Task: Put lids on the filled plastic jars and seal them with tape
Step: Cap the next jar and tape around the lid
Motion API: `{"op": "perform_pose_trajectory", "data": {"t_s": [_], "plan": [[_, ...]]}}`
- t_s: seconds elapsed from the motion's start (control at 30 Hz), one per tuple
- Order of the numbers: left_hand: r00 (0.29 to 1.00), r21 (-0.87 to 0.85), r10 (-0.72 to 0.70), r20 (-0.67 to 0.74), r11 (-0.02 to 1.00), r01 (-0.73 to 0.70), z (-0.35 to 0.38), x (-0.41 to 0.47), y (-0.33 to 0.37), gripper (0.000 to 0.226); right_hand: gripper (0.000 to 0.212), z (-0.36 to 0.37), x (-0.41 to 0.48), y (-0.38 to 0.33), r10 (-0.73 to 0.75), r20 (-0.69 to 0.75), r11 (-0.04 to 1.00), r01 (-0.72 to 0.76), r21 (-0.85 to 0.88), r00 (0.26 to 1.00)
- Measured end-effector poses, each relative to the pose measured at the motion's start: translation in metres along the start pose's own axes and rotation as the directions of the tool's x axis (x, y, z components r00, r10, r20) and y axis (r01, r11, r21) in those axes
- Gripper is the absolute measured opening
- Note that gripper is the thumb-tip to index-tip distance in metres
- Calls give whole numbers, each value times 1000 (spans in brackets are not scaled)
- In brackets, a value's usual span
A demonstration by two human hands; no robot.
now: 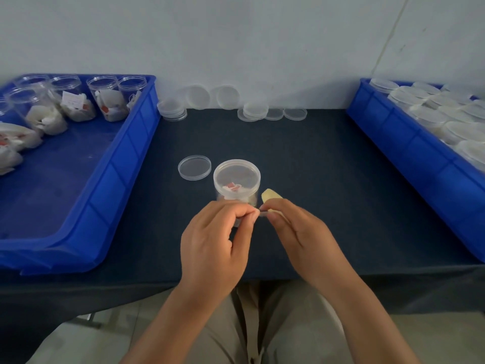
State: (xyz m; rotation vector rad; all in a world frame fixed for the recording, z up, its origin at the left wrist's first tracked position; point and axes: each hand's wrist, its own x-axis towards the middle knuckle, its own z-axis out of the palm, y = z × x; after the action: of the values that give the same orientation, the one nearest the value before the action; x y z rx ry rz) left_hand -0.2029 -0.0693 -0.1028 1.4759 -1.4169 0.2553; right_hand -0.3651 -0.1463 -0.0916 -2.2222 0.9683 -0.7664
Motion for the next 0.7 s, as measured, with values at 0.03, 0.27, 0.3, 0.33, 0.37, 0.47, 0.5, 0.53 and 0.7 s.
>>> {"op": "perform_pose_trajectory", "data": {"t_s": [0.03, 0.27, 0.3, 0.33, 0.37, 0.47, 0.5, 0.53, 0.7], "plan": [[1000, -32, 21, 1, 999, -21, 0, 1, -2, 19, 35, -2, 2, 1, -9, -22, 1000, 9, -10, 1000], [862, -224, -447, 238, 839, 496, 18, 19, -43, 99, 28, -10, 16, 8, 82, 50, 981, -72, -178, 995], [830, -264, -466, 308, 796, 545, 22, 24, -46, 98, 26, -12, 18, 8, 110, 78, 982, -96, -163, 991], [809, -295, -477, 342, 763, 575, 25, 28, -50, 91, 25, -13, 20, 8, 133, 100, 983, -118, -143, 986], [802, -310, -486, 348, 747, 588, 27, 31, -55, 84, 25, -15, 22, 7, 150, 118, 983, -135, -127, 982], [812, -297, -459, 361, 769, 566, 24, 34, -61, 68, 26, -23, 28, 4, 180, 149, 980, -164, -109, 972], [807, -271, -449, 383, 781, 563, 22, 35, -60, 69, 26, -25, 30, 3, 187, 157, 980, -173, -102, 970], [804, -242, -438, 403, 796, 555, 21, 35, -59, 76, 26, -27, 32, 2, 195, 166, 979, -181, -94, 967], [825, -217, -358, 438, 848, 483, 19, 38, -45, 55, 28, -23, 42, -4, 239, 191, 971, -228, -78, 952]]}}
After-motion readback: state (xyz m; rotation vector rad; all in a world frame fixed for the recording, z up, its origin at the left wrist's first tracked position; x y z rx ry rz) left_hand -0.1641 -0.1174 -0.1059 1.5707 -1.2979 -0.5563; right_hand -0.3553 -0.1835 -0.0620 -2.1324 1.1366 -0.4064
